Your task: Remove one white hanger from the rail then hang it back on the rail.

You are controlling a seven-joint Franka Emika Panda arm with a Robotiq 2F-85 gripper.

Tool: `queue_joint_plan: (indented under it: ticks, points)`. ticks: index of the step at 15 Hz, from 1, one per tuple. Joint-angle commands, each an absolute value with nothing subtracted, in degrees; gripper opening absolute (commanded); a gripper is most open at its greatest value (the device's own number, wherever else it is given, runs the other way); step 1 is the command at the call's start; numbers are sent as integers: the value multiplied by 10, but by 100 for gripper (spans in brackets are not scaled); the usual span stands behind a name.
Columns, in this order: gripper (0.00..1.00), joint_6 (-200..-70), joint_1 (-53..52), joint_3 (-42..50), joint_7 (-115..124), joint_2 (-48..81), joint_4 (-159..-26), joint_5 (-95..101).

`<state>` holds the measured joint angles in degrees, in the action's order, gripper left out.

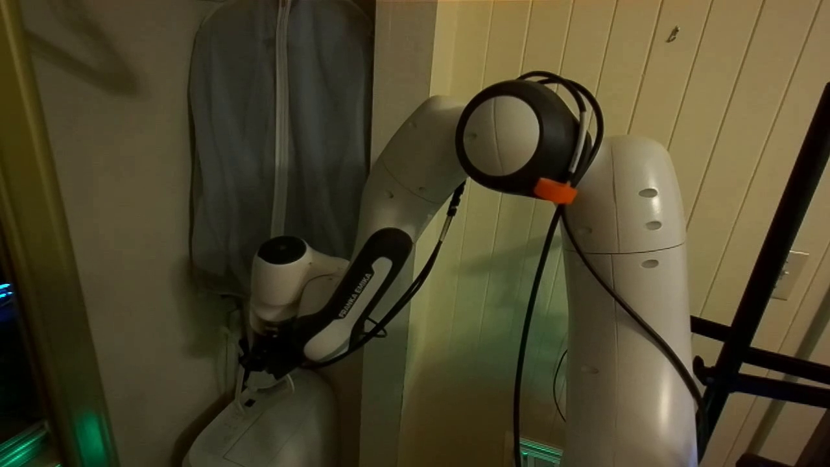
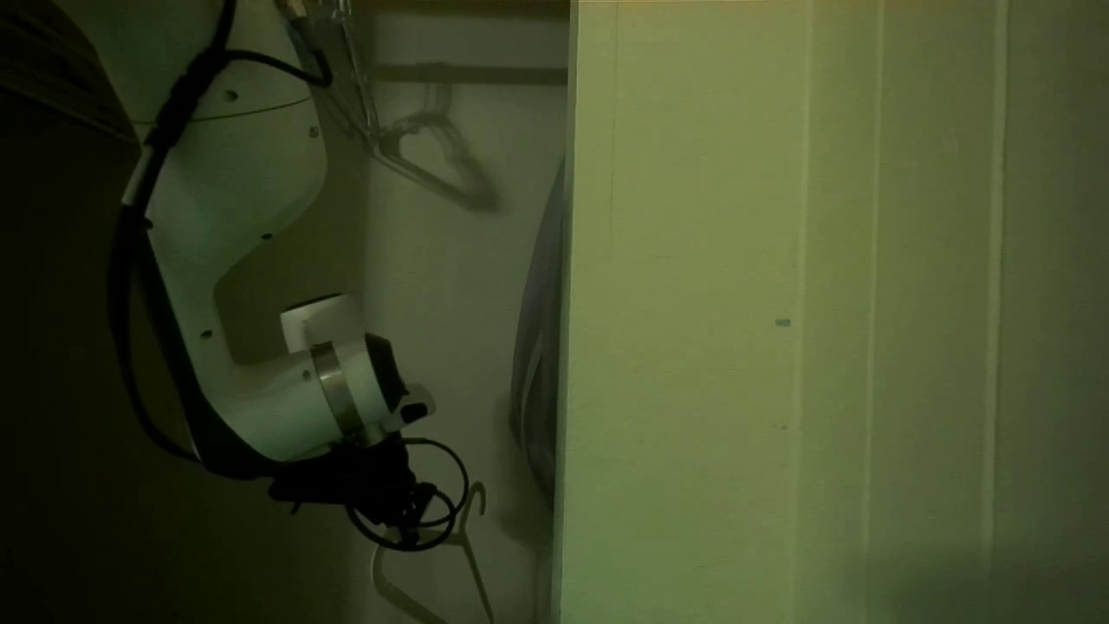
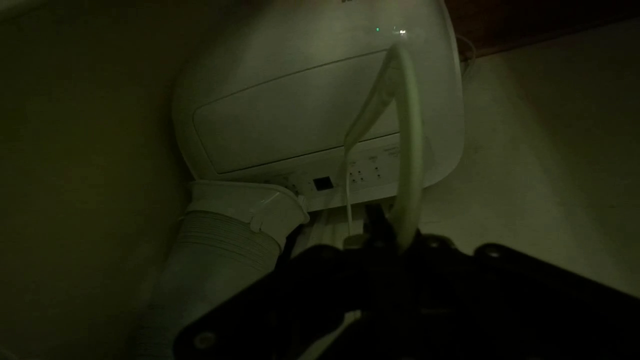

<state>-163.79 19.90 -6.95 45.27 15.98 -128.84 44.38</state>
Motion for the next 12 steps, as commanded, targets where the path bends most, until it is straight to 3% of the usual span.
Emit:
queue_joint_plan:
  ticks: [1, 12]
  points:
    - [1, -1649, 203, -70, 454, 161, -1293, 438]
    - [1, -1664, 207, -71, 458, 164, -1292, 435]
